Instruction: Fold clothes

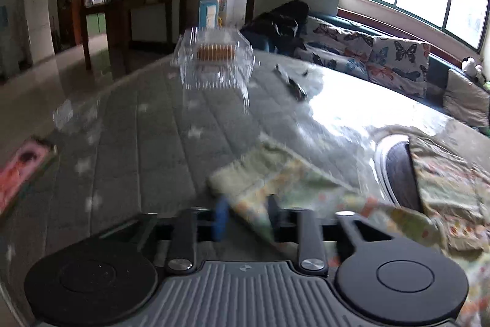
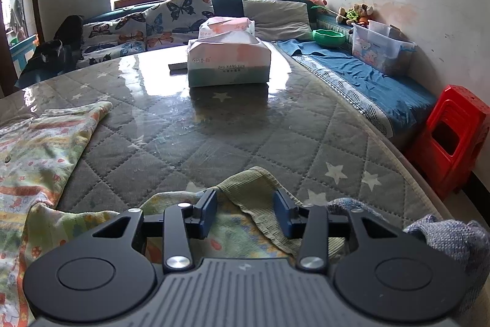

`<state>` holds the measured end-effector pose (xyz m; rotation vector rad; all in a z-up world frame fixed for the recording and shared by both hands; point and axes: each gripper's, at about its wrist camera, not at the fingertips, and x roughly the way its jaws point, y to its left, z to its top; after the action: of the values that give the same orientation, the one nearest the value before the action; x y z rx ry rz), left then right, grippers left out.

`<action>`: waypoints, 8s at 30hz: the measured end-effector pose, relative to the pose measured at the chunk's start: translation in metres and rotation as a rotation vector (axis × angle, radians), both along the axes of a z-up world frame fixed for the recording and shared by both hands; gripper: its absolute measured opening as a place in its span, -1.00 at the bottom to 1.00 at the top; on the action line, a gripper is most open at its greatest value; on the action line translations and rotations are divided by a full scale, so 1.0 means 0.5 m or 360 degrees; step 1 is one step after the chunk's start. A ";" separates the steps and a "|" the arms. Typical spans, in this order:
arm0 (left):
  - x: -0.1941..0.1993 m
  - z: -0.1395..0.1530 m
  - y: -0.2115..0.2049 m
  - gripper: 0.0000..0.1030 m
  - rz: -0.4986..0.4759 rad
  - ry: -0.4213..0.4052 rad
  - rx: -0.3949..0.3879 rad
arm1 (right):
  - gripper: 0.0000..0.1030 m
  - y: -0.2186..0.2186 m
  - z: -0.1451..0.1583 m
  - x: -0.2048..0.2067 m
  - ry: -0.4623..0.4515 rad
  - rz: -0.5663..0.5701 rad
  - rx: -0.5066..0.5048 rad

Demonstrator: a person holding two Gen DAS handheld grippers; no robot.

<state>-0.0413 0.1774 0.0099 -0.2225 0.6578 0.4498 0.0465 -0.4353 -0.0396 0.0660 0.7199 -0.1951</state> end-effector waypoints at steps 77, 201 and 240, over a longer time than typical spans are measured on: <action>-0.056 -0.030 -0.498 -0.24 -0.1678 0.0154 0.0152 | -0.91 0.408 0.101 -0.135 0.0028 0.1341 0.0325; -0.003 -0.049 -0.503 -0.25 -0.1672 0.0089 -0.0217 | -0.87 -0.081 -0.006 0.026 -0.0122 0.0040 0.0067; -0.015 -0.016 -0.483 0.12 -0.1588 0.0001 -0.0217 | -0.86 -0.072 0.000 -0.107 -0.0134 -0.0048 0.0098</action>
<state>-0.0491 -0.0639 0.0017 -0.0035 0.7167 -0.5528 -0.0071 -0.4713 -0.0396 0.1434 0.6415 -0.1980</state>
